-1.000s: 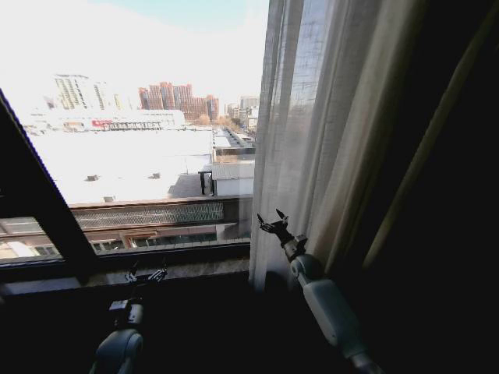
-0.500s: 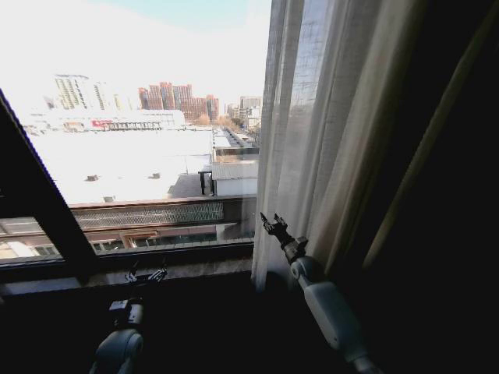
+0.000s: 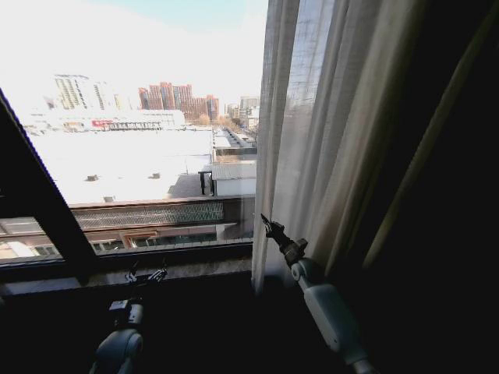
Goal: Open the curtains by pulling them apart, changing their state from closed to fully open.
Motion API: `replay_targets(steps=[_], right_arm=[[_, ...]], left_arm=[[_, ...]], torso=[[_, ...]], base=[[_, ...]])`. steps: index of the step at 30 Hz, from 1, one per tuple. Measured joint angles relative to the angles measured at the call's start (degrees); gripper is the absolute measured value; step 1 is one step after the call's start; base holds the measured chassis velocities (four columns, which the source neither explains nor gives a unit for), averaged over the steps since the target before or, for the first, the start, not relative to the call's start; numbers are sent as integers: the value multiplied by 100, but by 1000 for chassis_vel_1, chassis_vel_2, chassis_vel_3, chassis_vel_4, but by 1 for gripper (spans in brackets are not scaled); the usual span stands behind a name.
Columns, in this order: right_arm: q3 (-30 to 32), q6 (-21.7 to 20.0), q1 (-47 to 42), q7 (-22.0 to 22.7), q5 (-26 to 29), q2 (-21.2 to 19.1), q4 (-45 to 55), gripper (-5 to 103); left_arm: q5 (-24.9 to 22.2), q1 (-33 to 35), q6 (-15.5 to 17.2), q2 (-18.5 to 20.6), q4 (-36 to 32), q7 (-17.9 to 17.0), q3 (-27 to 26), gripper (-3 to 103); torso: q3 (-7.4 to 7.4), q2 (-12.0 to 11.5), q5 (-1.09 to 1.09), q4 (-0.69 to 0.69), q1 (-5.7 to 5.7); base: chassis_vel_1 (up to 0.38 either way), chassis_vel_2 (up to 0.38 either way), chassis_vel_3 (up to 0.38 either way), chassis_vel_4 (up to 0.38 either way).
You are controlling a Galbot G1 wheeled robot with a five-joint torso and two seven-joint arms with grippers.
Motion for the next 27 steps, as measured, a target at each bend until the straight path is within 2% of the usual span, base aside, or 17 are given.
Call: replay_targets(steps=[14, 27], right_arm=[[-14, -21, 71, -15, -14, -7, -78, 0], [91, -6, 7, -21, 13, -115, -49, 0]], left_arm=[[0, 0, 0, 1, 0, 0, 0, 100], [0, -1, 0, 1, 0, 0, 0, 100]], torso=[[0, 0, 0, 1, 0], [0, 0, 2, -1, 1]], base=[[-62, -67, 75, 68], [-274, -271, 281, 282]])
